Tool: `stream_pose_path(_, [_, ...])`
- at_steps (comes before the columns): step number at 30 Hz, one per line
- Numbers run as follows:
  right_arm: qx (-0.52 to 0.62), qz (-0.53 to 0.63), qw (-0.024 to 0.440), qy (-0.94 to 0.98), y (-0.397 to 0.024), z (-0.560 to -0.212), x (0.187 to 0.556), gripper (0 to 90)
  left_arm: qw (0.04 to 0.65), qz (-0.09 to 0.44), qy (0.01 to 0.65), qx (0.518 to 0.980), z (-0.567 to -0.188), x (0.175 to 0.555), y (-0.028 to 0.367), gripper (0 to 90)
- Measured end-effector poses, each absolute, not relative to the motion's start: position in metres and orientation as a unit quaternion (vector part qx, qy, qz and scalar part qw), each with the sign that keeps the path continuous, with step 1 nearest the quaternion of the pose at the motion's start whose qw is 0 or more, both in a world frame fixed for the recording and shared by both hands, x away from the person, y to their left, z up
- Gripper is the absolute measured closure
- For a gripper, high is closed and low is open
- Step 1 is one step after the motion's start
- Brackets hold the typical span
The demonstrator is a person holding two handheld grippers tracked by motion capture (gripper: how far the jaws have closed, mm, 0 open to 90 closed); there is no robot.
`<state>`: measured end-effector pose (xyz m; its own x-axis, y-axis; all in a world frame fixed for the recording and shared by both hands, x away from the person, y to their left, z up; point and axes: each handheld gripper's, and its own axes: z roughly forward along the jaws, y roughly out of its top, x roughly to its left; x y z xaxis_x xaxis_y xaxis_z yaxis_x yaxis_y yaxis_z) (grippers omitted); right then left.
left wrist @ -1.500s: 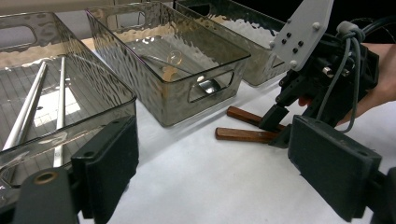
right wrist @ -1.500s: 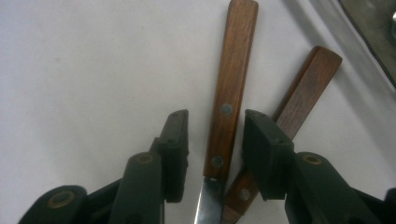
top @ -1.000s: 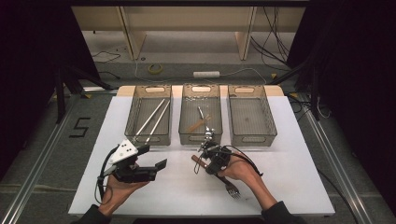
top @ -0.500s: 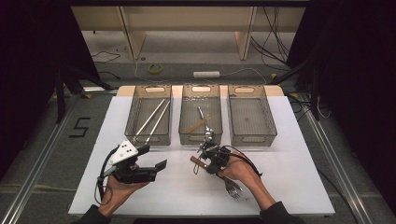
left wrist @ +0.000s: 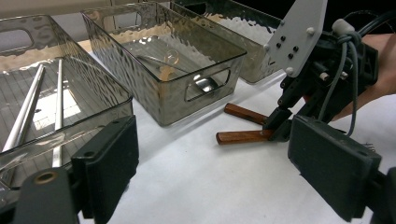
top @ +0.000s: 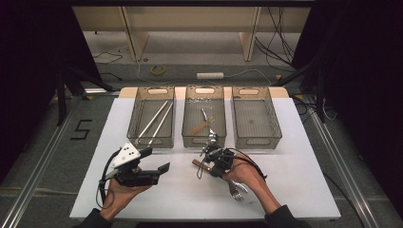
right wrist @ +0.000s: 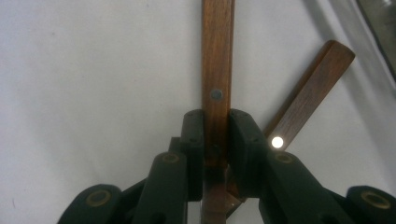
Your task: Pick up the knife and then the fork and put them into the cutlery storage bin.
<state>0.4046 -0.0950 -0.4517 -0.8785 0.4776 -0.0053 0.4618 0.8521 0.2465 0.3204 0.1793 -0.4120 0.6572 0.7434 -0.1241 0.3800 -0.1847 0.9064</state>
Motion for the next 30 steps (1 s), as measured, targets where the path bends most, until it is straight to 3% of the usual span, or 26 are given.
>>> stream_pose_path(30, [0.313, 0.285, 0.069, 0.903, -0.154, -0.377, 0.43, 77.5, 0.517, 0.18, 0.375, 0.748, -0.412, 0.321, 0.18, 16.0])
